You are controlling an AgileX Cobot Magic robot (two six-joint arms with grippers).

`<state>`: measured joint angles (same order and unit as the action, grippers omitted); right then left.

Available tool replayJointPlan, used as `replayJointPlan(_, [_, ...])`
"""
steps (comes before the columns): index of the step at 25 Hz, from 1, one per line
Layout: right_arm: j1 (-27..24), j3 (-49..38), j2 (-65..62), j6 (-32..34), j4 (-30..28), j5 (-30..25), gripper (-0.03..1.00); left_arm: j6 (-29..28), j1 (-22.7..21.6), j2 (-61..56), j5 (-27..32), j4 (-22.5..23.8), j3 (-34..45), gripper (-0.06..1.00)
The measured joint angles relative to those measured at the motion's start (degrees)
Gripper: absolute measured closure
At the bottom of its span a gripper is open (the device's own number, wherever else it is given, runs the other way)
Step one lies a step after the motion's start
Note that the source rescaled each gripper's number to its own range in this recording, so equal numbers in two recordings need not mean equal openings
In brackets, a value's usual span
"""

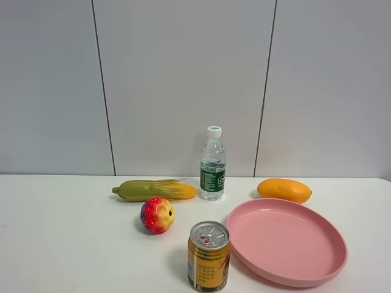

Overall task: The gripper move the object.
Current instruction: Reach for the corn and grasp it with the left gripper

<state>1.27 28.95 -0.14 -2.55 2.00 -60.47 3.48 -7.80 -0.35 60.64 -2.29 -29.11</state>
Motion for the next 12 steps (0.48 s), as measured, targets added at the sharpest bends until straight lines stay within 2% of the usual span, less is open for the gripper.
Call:
replayJointPlan(1, [0.0, 0.0, 0.0, 0.0, 0.0, 0.0, -0.03, 0.0, 0.0, 0.0, 0.0, 0.0, 0.0, 0.26])
replayJointPlan(12, [0.0, 0.0, 0.0, 0.0, 0.0, 0.0, -0.03, 0.0, 0.0, 0.0, 0.0, 0.0, 0.0, 0.26])
